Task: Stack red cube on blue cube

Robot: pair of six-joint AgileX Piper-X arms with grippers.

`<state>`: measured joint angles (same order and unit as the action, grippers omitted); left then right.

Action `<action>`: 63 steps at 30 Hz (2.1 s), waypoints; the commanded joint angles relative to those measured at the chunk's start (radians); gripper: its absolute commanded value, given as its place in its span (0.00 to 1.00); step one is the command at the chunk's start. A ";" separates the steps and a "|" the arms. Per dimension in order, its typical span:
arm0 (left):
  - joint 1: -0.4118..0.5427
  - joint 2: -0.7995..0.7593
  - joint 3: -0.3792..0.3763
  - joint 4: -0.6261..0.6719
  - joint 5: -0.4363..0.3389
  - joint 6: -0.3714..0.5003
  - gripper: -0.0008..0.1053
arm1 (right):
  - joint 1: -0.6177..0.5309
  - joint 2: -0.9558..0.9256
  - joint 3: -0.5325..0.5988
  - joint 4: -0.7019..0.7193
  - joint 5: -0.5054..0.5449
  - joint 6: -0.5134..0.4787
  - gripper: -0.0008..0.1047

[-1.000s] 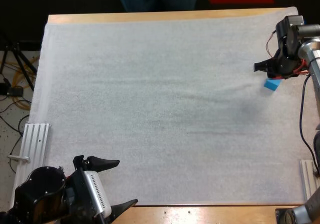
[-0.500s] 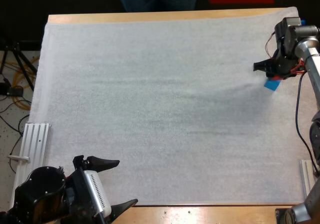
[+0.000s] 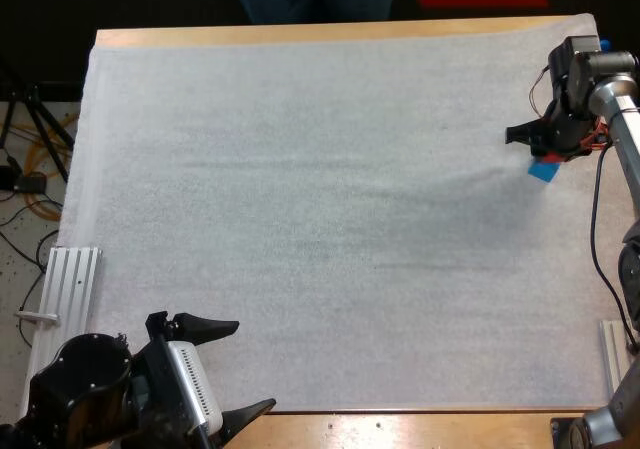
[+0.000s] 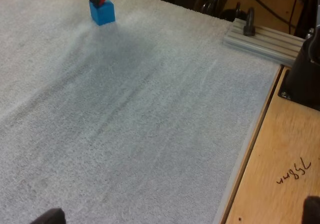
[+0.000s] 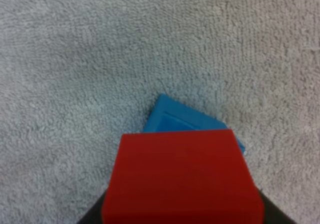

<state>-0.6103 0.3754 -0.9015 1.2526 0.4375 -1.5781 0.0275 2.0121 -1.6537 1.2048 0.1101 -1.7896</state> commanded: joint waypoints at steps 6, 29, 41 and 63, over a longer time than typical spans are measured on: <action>-0.003 0.002 -0.006 -0.002 0.000 -0.011 0.83 | -0.005 -0.007 -0.008 -0.008 -0.009 0.014 0.14; -0.003 0.002 -0.006 -0.002 0.000 -0.011 0.83 | 0.001 -0.058 -0.008 -0.023 0.020 0.012 0.57; -0.003 0.002 -0.006 -0.051 0.000 -0.017 0.83 | 0.070 -0.252 -0.008 0.038 -0.001 0.014 0.57; 0.305 0.233 -0.006 -0.418 -0.108 -0.077 0.83 | 0.011 -0.485 0.035 -0.120 -0.088 0.006 0.57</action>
<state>-0.2919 0.6099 -0.9015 0.8573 0.3168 -1.6448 0.0418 1.5385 -1.6173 1.0916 0.0340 -1.7731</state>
